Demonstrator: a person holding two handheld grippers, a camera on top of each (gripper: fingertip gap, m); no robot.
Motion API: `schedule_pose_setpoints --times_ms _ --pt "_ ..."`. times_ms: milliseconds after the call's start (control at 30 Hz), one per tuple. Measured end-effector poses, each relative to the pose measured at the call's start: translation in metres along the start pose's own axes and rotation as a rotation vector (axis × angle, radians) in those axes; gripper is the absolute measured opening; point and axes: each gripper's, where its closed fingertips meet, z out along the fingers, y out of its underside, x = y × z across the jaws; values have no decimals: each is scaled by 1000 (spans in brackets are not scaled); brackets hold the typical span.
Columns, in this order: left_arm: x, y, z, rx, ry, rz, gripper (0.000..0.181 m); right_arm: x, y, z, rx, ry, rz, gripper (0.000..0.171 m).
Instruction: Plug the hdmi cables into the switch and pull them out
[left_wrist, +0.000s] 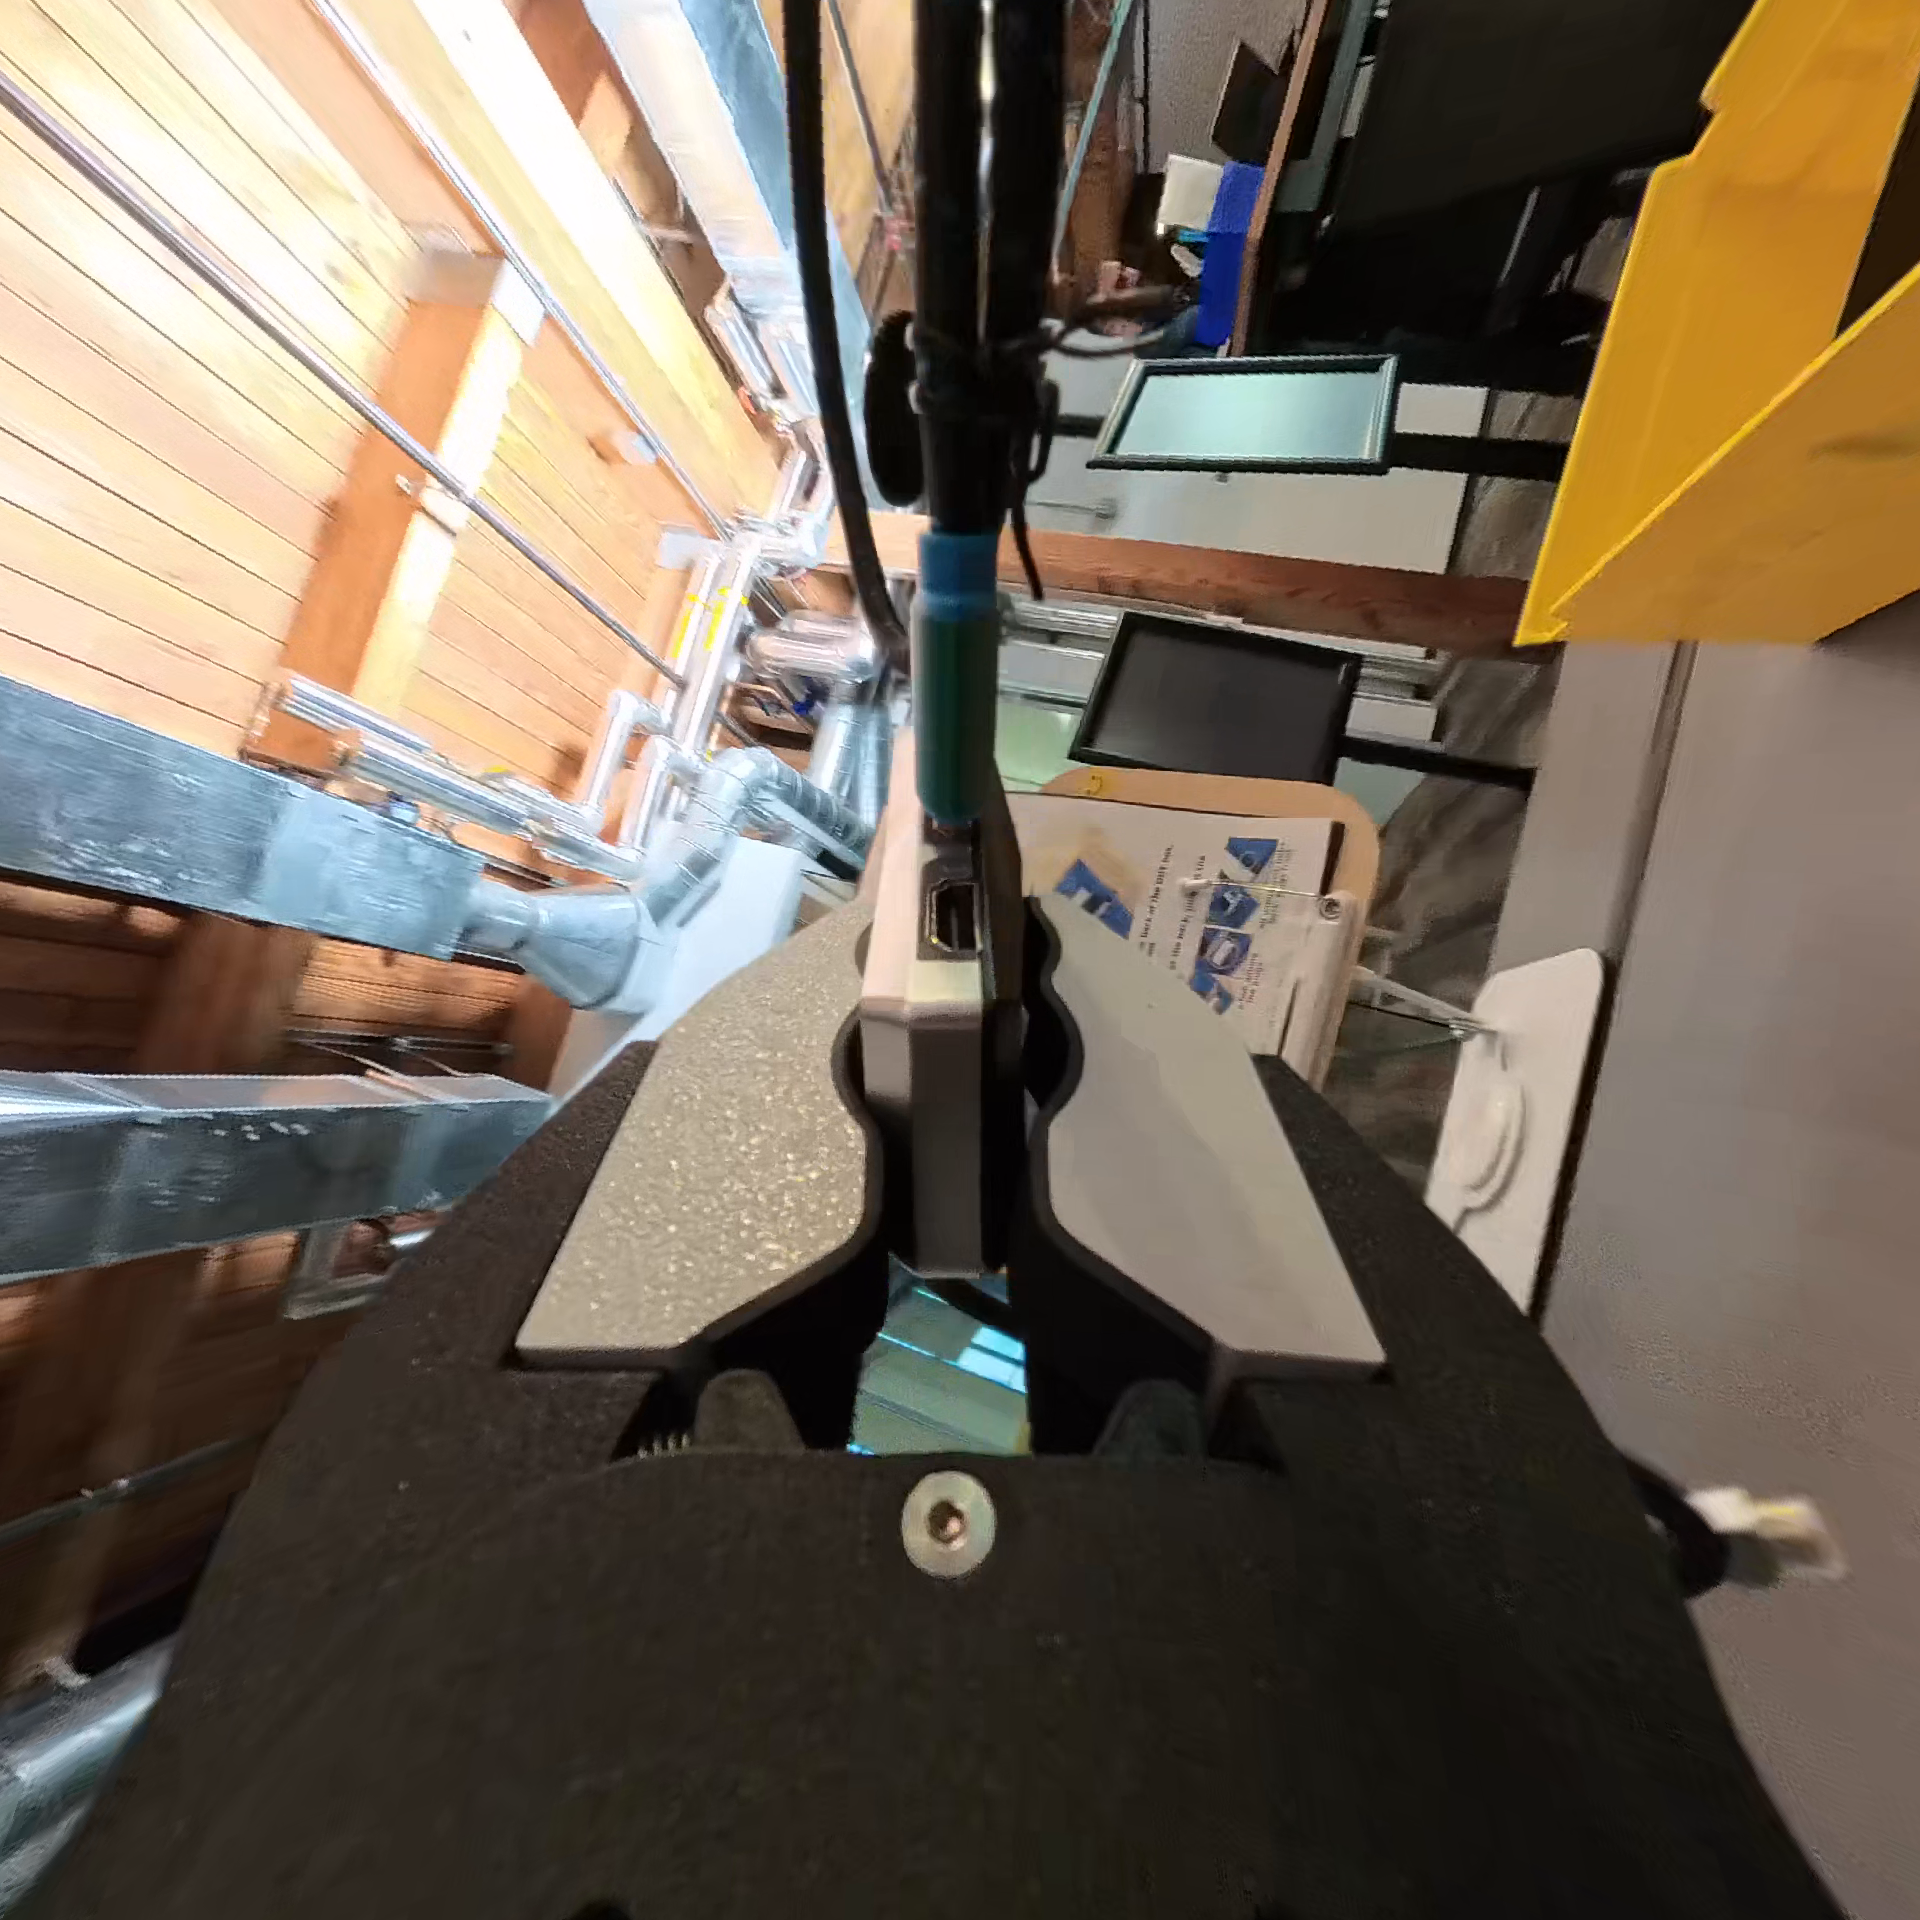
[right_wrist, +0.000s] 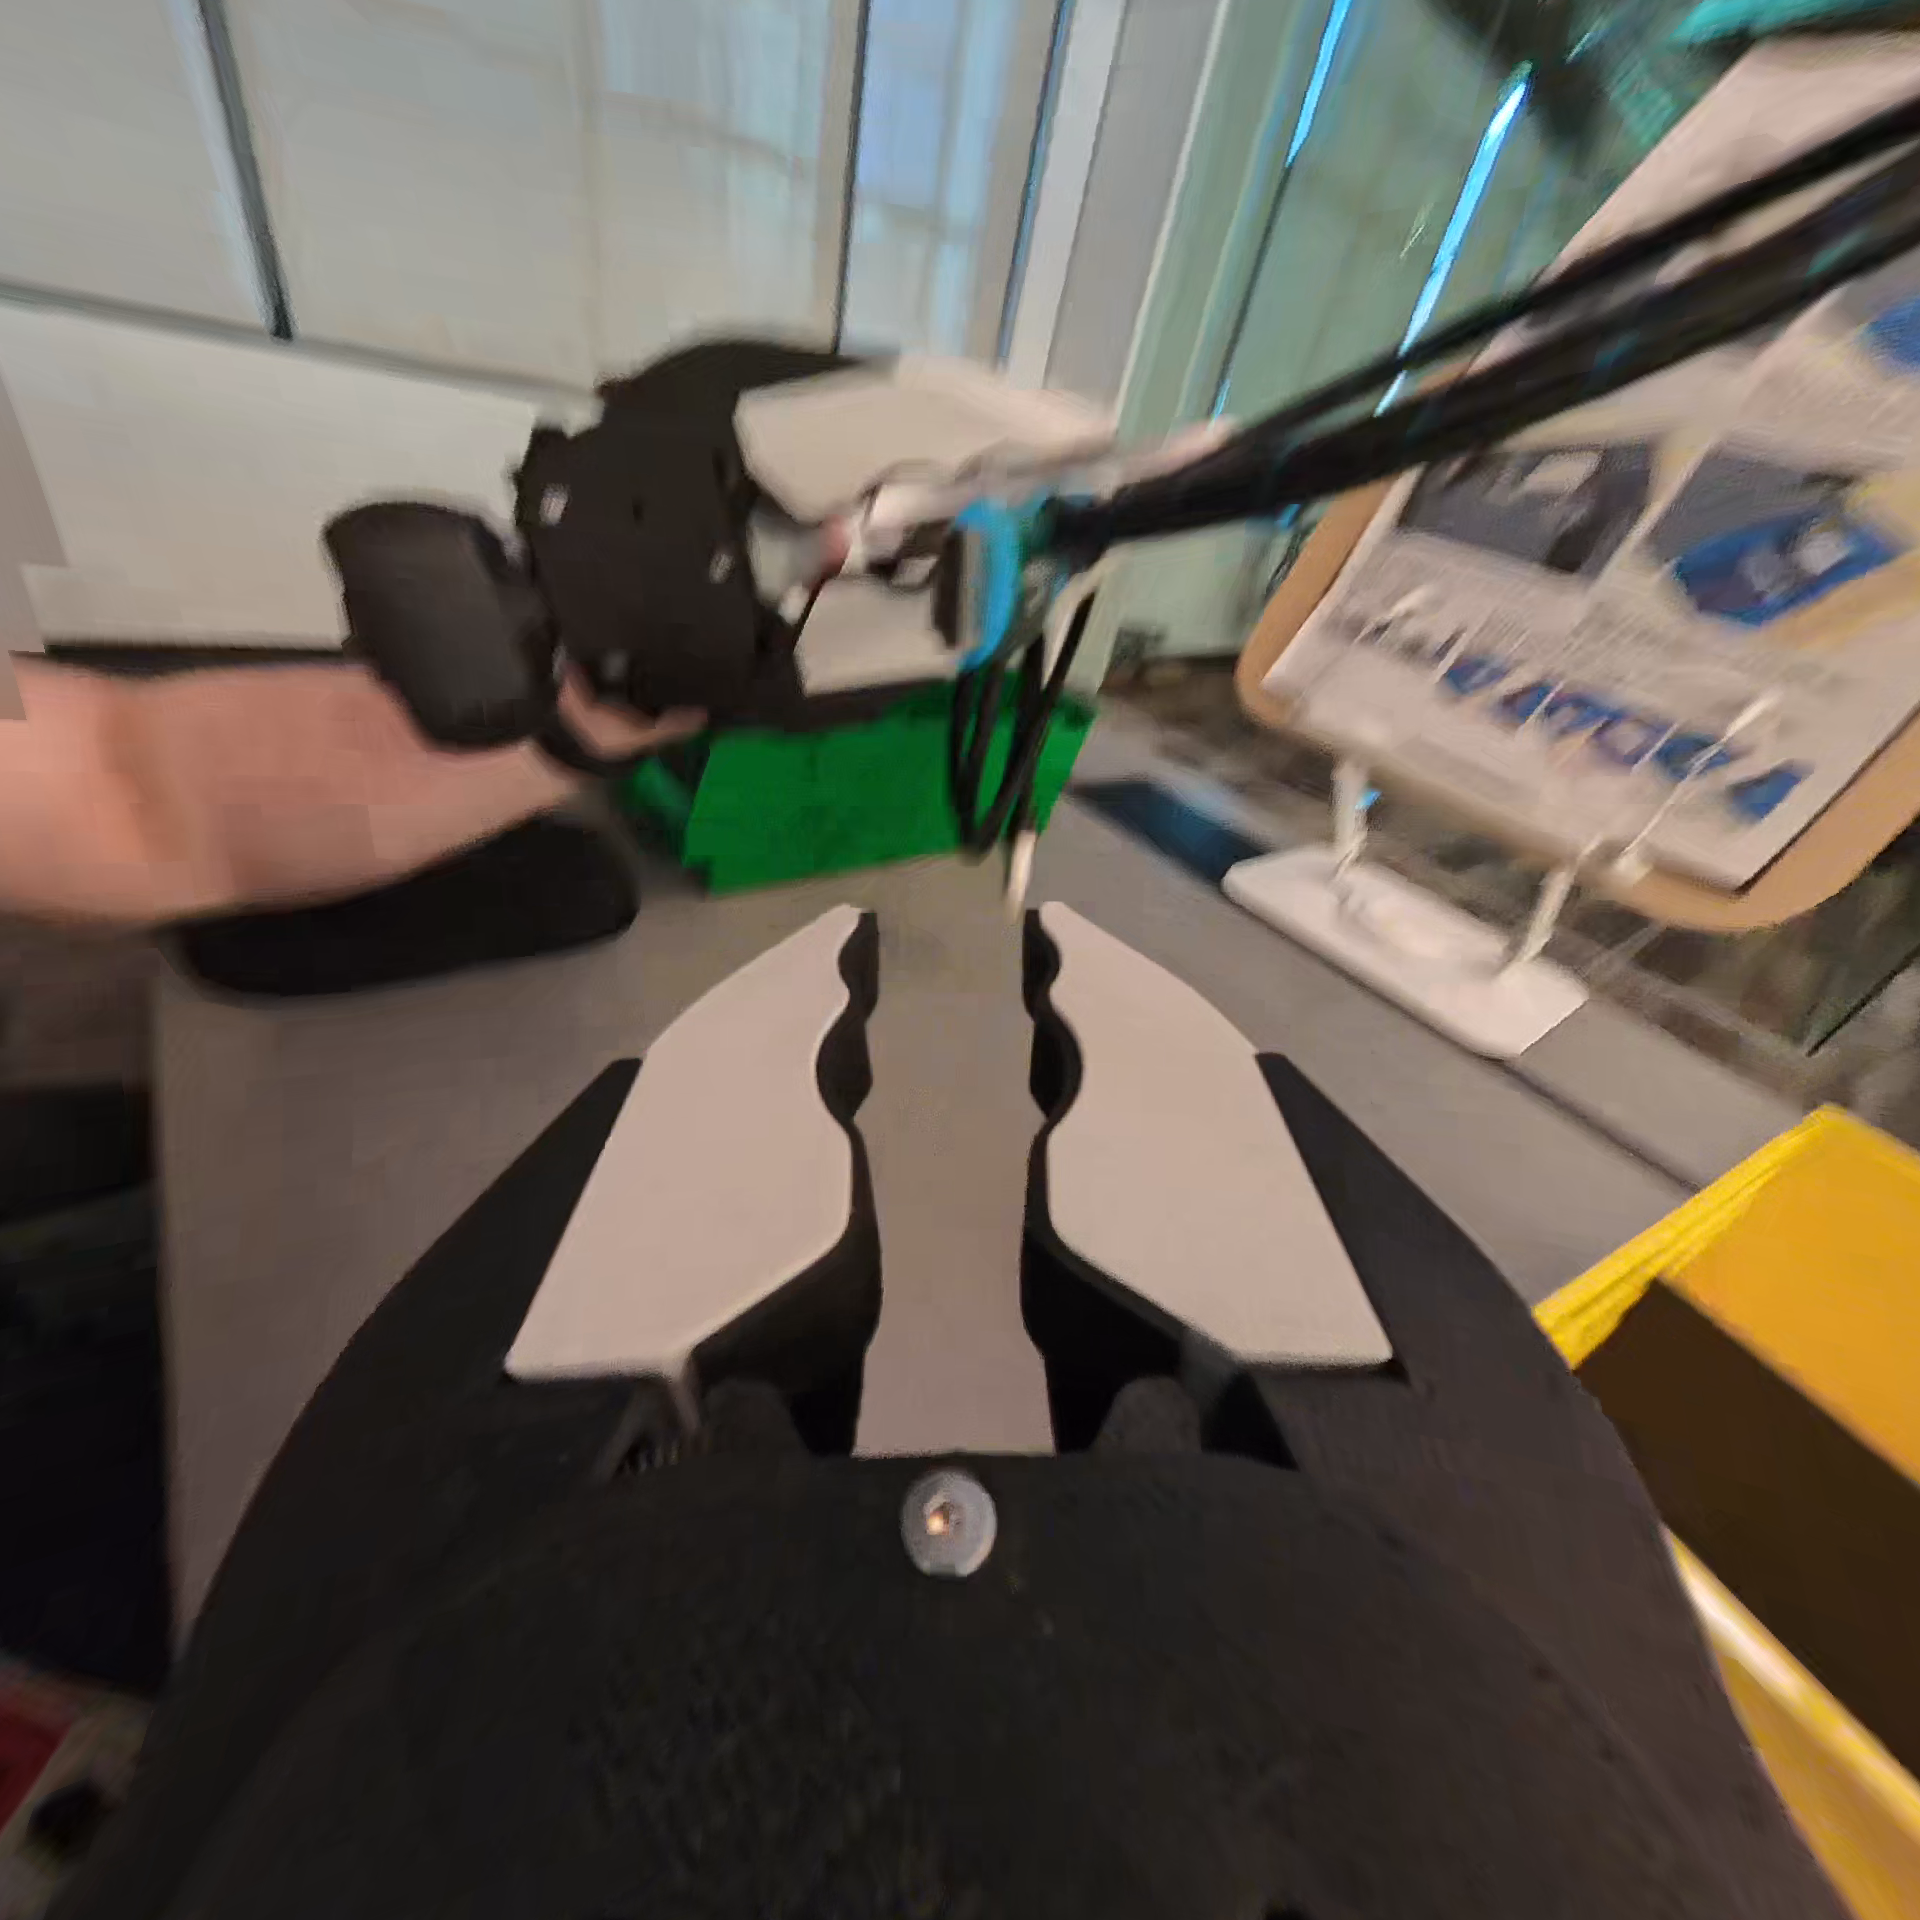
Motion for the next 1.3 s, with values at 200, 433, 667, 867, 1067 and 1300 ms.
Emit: schedule_pose_setpoints --times_ms 200,433,667,867,1067,1300 --pt "21 -18 -5 100 22 75 23 -86 -27 -25 -125 -277 -207 20" --pt "42 -45 -15 223 67 106 23 19 -117 -39 -285 134 -676 26" --pt "29 -73 -33 364 78 5 22 98 -99 -35 -423 132 -764 29" --pt "15 -84 -44 470 147 -244 22 77 -55 -18 -331 -86 -687 28" --pt "6 -89 -56 598 226 -463 25 11 -66 10 -200 -226 -841 43" --pt "-11 -103 -70 712 332 -667 23 -27 -77 12 -108 -411 -777 29"
